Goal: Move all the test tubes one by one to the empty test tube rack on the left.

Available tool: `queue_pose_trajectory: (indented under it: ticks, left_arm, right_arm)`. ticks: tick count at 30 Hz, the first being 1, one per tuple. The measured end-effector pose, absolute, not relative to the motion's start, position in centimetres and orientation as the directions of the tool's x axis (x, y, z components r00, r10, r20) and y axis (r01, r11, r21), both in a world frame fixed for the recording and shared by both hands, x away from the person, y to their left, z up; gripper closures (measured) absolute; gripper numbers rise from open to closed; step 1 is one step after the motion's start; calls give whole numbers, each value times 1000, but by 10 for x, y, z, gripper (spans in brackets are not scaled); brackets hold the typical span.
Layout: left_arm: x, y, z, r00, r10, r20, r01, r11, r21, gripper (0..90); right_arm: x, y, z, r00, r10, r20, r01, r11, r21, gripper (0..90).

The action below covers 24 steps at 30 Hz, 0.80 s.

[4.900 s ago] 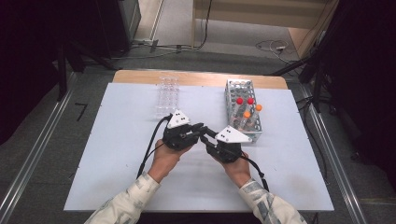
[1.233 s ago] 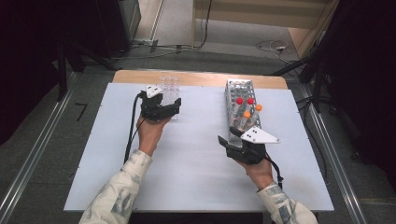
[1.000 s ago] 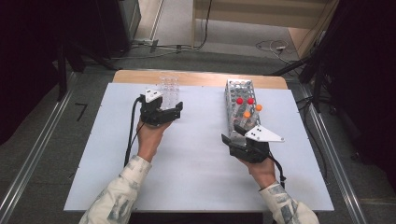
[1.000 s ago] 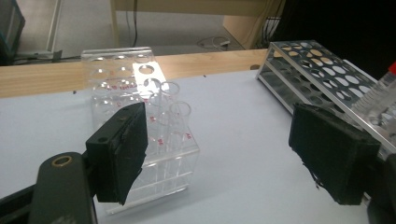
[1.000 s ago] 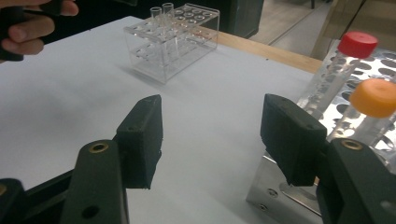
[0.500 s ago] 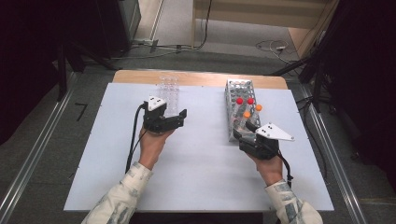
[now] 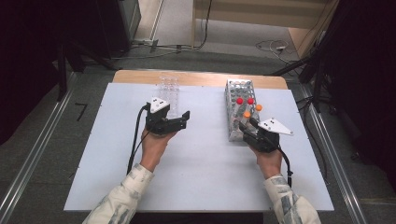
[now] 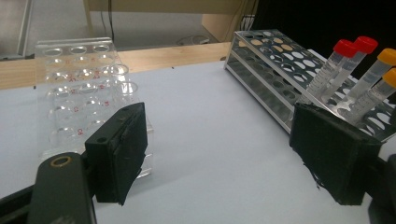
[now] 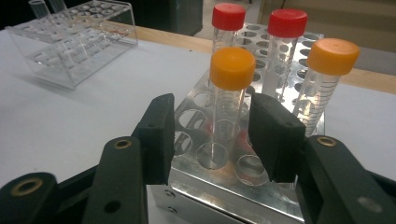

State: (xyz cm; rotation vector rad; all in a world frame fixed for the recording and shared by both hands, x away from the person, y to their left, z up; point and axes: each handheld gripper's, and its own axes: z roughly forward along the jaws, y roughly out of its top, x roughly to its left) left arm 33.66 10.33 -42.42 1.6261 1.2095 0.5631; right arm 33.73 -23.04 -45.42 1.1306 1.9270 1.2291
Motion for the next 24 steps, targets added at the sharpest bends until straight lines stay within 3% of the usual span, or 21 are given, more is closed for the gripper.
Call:
queue_pose_trajectory:
  ticks: [5, 12, 19, 24]
  left_arm:
    - [337, 101, -426, 397, 900, -181, 443, -15, 897, 199]
    - [337, 96, -429, 405, 897, -178, 450, -26, 893, 201]
    - [337, 95, -430, 410, 895, -177, 450, -29, 893, 204]
    - [337, 95, -430, 409, 895, -178, 450, -29, 893, 204]
  right_arm:
    - [345, -231, -459, -433, 901, -26, 351, 195, 916, 575]
    - [349, -230, -463, -438, 899, -28, 356, 202, 913, 606]
    - [353, -227, -467, -437, 898, -38, 354, 211, 911, 706]
    - [353, -228, -465, -429, 903, -29, 349, 195, 917, 715]
